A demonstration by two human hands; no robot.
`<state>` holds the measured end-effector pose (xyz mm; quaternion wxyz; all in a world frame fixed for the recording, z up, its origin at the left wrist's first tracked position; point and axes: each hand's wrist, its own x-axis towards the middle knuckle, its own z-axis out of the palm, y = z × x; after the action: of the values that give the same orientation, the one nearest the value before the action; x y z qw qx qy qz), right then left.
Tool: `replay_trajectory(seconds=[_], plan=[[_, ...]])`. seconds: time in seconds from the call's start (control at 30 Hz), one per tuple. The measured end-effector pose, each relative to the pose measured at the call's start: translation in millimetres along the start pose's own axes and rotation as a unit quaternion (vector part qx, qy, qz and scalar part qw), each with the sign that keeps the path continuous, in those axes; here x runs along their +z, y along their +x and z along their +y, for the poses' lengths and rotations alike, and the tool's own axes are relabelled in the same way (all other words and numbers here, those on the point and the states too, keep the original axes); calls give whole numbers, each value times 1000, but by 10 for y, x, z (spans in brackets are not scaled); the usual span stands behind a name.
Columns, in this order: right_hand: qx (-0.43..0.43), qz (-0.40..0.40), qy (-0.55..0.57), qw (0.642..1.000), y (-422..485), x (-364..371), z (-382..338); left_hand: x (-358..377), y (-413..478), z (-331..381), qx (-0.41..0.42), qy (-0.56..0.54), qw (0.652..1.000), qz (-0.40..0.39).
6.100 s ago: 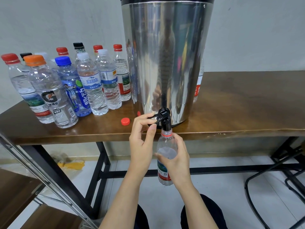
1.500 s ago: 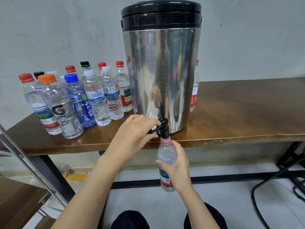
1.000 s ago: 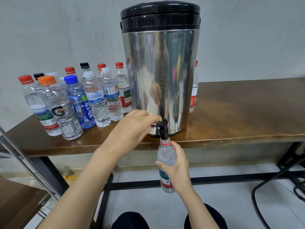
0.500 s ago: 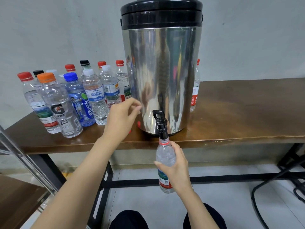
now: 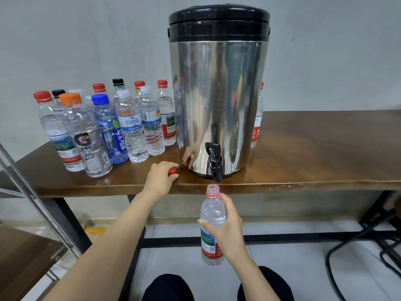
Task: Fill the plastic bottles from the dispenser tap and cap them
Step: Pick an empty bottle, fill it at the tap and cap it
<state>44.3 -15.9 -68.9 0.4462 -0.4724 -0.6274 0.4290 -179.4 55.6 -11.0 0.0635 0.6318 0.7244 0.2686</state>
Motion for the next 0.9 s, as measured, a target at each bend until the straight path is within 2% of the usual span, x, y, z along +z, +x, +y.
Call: replay_trajectory(seconds=[0.13,0.2,0.43,0.57,0.77,0.9], plan=[[-17,-16,5,1000,-64,85,-81,-30,-34,60,-10,19,1000,3],[-34,-26,10,999,-57,148,-211,-110,-58,76,-18,-12,1000,15],[-143,-53,63,986,237,411,-1183,-1066,-111,214,-15,-184,967,178],[-196,-42,74,977,604,568,-1722,-1582,-112,215,-8,-230,944,236],[-208,-30,44,977,1111,964,-1952,-1928,-80,131,-7,-257,923,285],[-204,-44,16,978,1250,1150,-1878,-1923,-66,112,-7,-246,928,281]])
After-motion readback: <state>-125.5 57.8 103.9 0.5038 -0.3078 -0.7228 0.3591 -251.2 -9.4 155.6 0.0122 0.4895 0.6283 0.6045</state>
